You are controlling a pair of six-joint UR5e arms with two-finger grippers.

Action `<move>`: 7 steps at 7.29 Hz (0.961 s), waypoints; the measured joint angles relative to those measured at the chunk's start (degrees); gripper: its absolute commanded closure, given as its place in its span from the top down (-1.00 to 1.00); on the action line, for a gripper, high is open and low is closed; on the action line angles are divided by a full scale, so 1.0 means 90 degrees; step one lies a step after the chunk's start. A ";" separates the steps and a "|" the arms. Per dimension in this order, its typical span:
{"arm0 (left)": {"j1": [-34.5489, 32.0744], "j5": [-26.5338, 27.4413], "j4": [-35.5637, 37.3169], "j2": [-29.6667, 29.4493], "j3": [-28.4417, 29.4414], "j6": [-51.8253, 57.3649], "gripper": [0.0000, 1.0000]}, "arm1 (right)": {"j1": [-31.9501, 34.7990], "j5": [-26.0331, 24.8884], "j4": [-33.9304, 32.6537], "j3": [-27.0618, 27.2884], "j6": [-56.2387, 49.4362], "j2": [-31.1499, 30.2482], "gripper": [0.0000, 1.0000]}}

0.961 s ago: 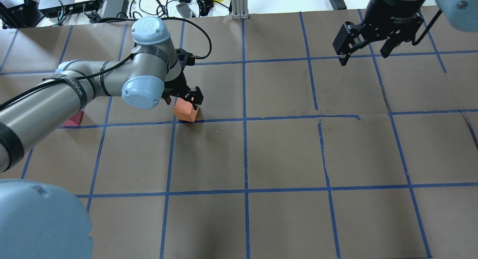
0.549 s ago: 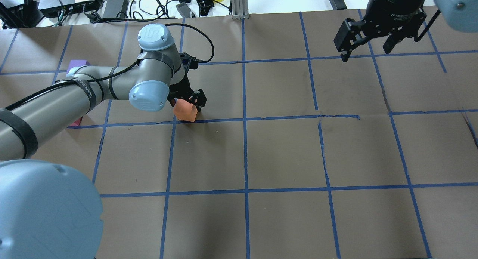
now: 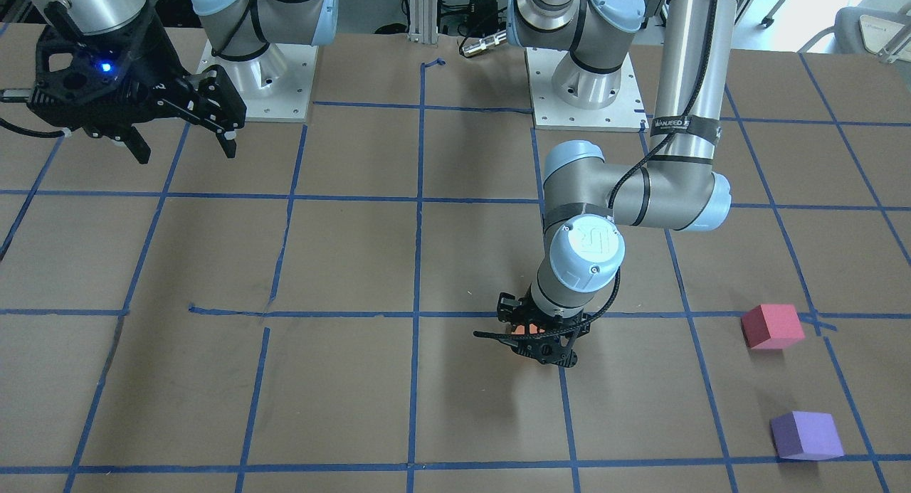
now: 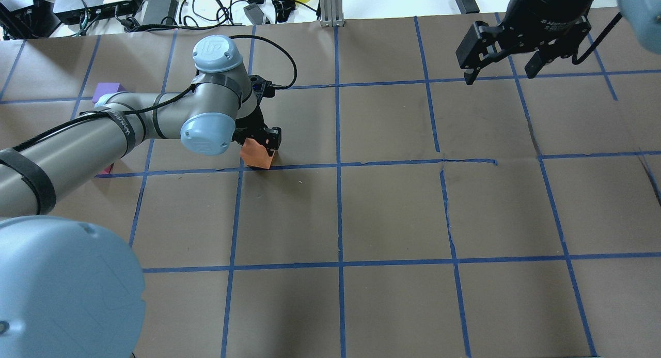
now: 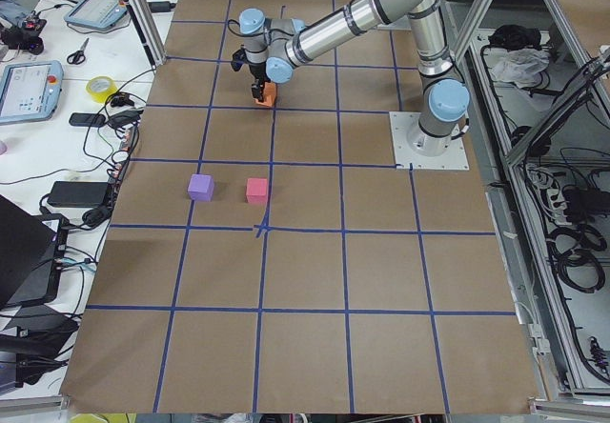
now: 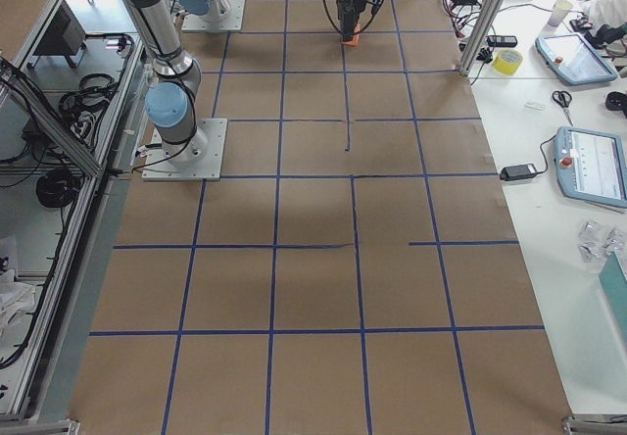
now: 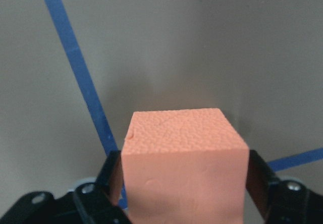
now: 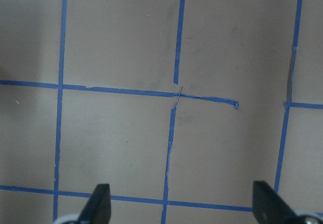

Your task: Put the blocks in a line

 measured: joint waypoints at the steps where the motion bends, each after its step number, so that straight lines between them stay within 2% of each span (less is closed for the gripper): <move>1: -0.0002 0.0011 0.0007 0.0049 0.0014 -0.0009 -0.74 | 0.0000 -0.0023 0.0029 0.0110 0.0019 -0.0110 1.00; 2: 0.0003 0.0063 0.0013 0.0146 0.0054 -0.0029 -0.95 | 0.0000 -0.0080 0.0042 0.0229 0.0024 -0.0202 1.00; 3: 0.0100 0.0112 0.0020 0.0220 0.0175 -0.0042 -1.00 | 0.0003 -0.0140 0.0047 0.0320 0.0025 -0.0287 1.00; 7: 0.1544 0.0309 -0.0022 0.0013 0.0925 0.0615 -1.00 | 0.0109 -0.0434 0.0049 0.0443 -0.0024 -0.0353 1.00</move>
